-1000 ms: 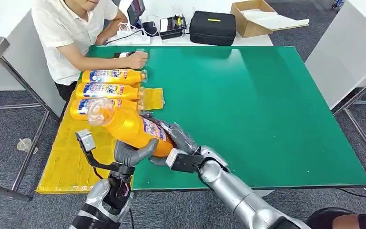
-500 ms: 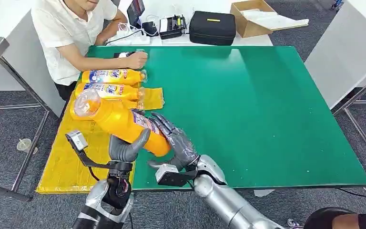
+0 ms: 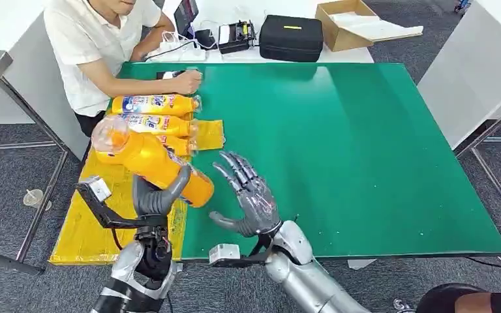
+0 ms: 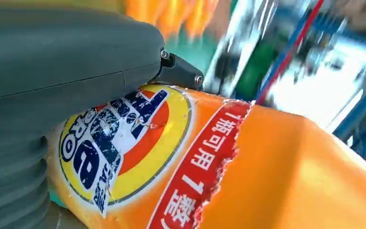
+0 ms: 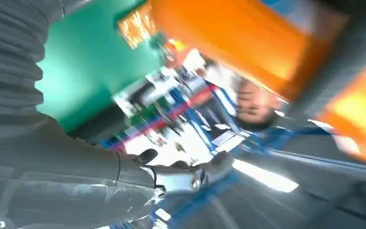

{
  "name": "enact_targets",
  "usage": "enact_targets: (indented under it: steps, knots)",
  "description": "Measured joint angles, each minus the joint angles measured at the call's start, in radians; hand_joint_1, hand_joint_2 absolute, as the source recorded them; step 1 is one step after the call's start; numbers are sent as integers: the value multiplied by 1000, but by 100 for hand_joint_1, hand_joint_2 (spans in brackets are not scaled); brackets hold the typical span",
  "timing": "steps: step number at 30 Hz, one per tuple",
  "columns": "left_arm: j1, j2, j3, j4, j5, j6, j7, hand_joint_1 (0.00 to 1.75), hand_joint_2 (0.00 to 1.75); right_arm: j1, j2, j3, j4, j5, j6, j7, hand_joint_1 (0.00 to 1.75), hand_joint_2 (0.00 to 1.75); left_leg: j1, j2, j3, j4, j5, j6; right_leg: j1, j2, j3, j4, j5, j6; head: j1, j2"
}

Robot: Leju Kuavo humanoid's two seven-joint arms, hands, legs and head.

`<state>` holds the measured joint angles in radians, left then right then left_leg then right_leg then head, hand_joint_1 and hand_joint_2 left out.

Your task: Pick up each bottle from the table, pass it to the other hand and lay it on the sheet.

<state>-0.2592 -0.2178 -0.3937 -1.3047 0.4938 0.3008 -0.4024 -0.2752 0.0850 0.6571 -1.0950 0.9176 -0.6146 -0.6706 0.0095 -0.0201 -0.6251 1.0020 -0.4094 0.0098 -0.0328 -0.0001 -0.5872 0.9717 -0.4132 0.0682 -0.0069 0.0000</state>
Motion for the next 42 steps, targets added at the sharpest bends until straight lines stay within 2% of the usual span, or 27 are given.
enact_targets:
  steps: [4, 8, 11, 15, 17, 21, 23, 29, 31, 36, 37, 38, 39, 40, 41, 42]
  knots:
    - [-39, 25, 21, 34, -166, 154, -60, 171, 175, 77, 38, -117, -115, 132, -2, -22, 0, 175, 0, 0, 0, 0, 0, 0, 0, 0, -1, 0, 0, 0, 0, 0]
    - [-85, 60, 27, 76, -484, 344, -71, 171, 175, 116, 63, -201, -186, 126, -3, -23, 0, 175, 0, -1, 0, 0, 0, 0, 0, -1, 0, 0, 0, 0, 1, 0]
    - [-99, 76, 27, 93, -545, 374, -62, 168, 175, 136, 75, -233, -212, 119, -3, -23, 0, 175, 0, 0, 0, 0, 0, 0, 0, 0, 0, 0, 0, 0, 0, 0]
    - [-108, 88, 26, 109, -558, 378, -55, 175, 175, 148, 83, -256, -231, 118, -3, -23, 0, 175, 0, 0, 0, 0, 0, 0, 0, 0, -1, 0, 0, 0, 0, 0]
    - [-117, 93, 26, 122, -697, 381, 8, 175, 175, 148, 85, -260, -232, 97, -3, -23, 0, 175, 0, 0, 0, 0, 0, 0, 0, 0, -1, 0, 0, 0, 0, 0]
    - [-175, 121, 8, 223, -1282, 271, 247, 175, 175, 138, 81, -257, -223, -26, -3, -23, 0, 175, 0, 0, 0, 0, 1, -1, 0, 0, -1, 0, 0, 0, 0, 0]
    - [-212, 133, -5, 295, -1449, 224, 306, 175, 175, 125, 73, -245, -211, -89, -3, -23, 0, 175, 0, 1, 0, 0, 1, -2, 0, 1, -1, 0, 1, -1, 0, 0]
    - [-228, 136, -6, 322, -1475, 202, 310, 175, 175, 121, 68, -240, -207, -111, -3, -23, 0, 175, 0, 2, 0, 0, 1, -2, 0, 1, -2, 0, 2, -3, 0, 0]
    - [-324, 147, -18, 456, -1620, 31, 343, 175, 175, 104, 35, -190, -189, -212, -3, -23, 0, 175, 0, 2, -1, 0, 2, -2, 0, 1, -2, 0, 2, -3, 0, 0]
    - [-390, 150, -69, 566, -1704, -101, 344, 175, 175, 101, 22, -174, -184, -237, 0, -24, 0, 175, 0, 2, -2, 0, 2, -2, 0, 1, -3, 0, 2, -3, 0, 0]
    - [-404, 151, -81, 588, -1715, -109, 344, 145, 175, 100, 20, -170, -183, -242, 0, -24, 0, 175, 0, 2, -2, 0, 2, -2, 0, 1, -3, 0, 2, -3, 0, 0]
    - [-416, 151, -93, 611, -1721, -118, 343, 17, 175, 99, 18, -166, -183, -248, 0, -24, 0, 175, 0, 2, -2, 0, 2, -2, 0, 1, -3, 0, 2, -3, 0, 0]
    - [-425, 152, -102, 626, -1721, -128, 337, 17, 175, 99, 16, -162, -182, -253, 0, -24, 0, 175, 0, 2, -2, 0, 2, -2, 0, 1, -3, 0, 2, -3, 0, 0]
    - [-432, 152, -108, 643, -1715, -138, 327, 154, 175, 99, 14, -155, -181, -262, 0, -24, 0, 175, 0, 2, -2, 0, 2, -2, 0, 1, -3, 0, 2, -3, 0, 0]
    - [-437, 152, -112, 655, -1704, -147, 317, 175, 175, 99, 12, -151, -181, -271, 0, -24, 0, 175, 0, 2, -2, 0, 2, -2, 0, 1, -3, 0, 2, -3, 0, 0]
    - [-441, 151, -116, 665, -1696, -155, 312, 168, 175, 98, 10, -147, -181, -278, 0, -24, 0, 175, 0, 2, -2, 0, 2, -2, 0, 1, -3, 0, 2, -3, 0, 0]
